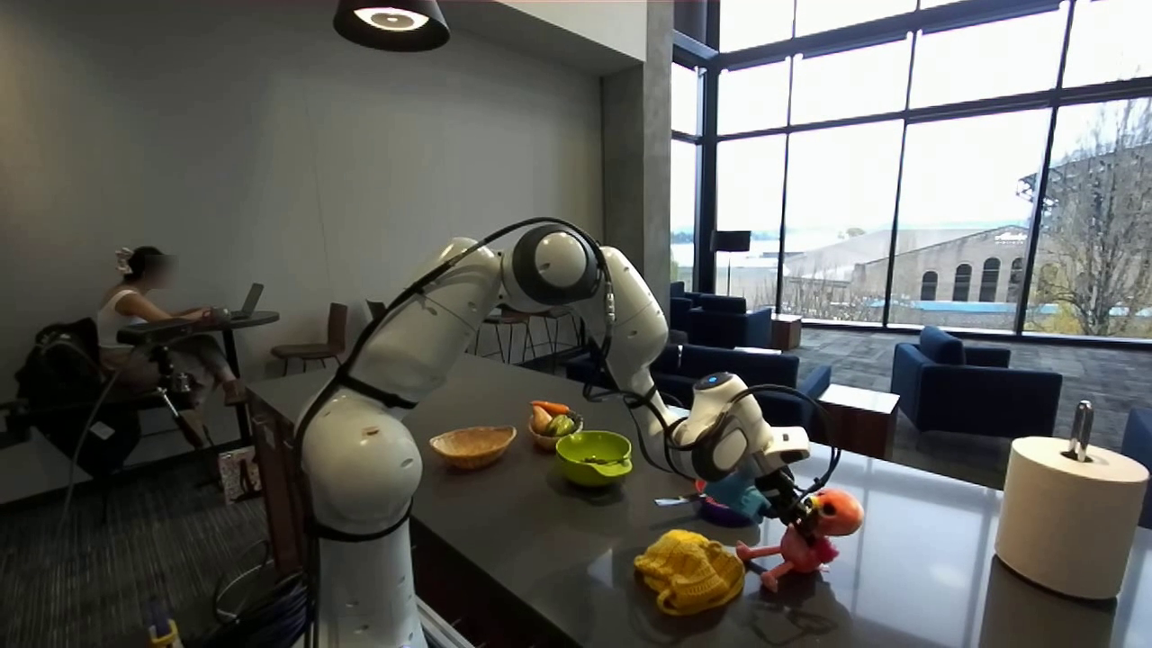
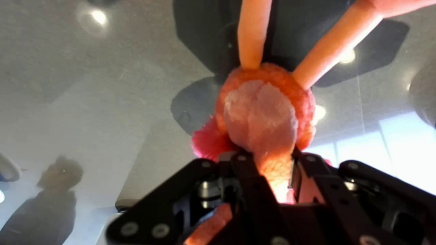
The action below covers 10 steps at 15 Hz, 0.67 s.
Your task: Take the pink plush toy out of the woven basket
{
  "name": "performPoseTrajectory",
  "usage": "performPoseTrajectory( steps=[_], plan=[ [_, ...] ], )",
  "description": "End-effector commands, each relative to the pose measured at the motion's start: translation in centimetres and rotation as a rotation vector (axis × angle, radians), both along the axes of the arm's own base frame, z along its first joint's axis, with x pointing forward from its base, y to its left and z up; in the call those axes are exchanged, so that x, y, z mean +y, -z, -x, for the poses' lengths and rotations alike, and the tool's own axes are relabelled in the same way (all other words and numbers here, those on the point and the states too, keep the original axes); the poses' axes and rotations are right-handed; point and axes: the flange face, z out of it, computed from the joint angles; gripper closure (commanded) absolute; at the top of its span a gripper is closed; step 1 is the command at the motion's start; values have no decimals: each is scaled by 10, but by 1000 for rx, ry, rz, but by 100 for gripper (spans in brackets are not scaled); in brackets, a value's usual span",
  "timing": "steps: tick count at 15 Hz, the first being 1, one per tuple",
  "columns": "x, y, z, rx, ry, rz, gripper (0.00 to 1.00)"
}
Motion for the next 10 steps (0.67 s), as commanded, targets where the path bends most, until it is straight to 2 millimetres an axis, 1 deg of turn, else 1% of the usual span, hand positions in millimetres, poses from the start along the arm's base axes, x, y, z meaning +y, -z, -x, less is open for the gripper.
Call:
performPoseTrajectory(
  steps=[1,3,4,5,6,7,9,10],
  plan=[
    [-6,3,-2,-10,2,21,94],
    [-7,1,-3,-11,4,21,94],
    [-7,0,-3,-13,4,21,84],
    [-8,0,-3,-12,6,21,50],
    [-8,-1,-3,-12,9,21,50],
    [-8,-2,-3,-15,9,22,45],
    [-6,-6,0,-14,9,19,35],
    [-5,-8,1,-15,7,17,27]
  ],
)
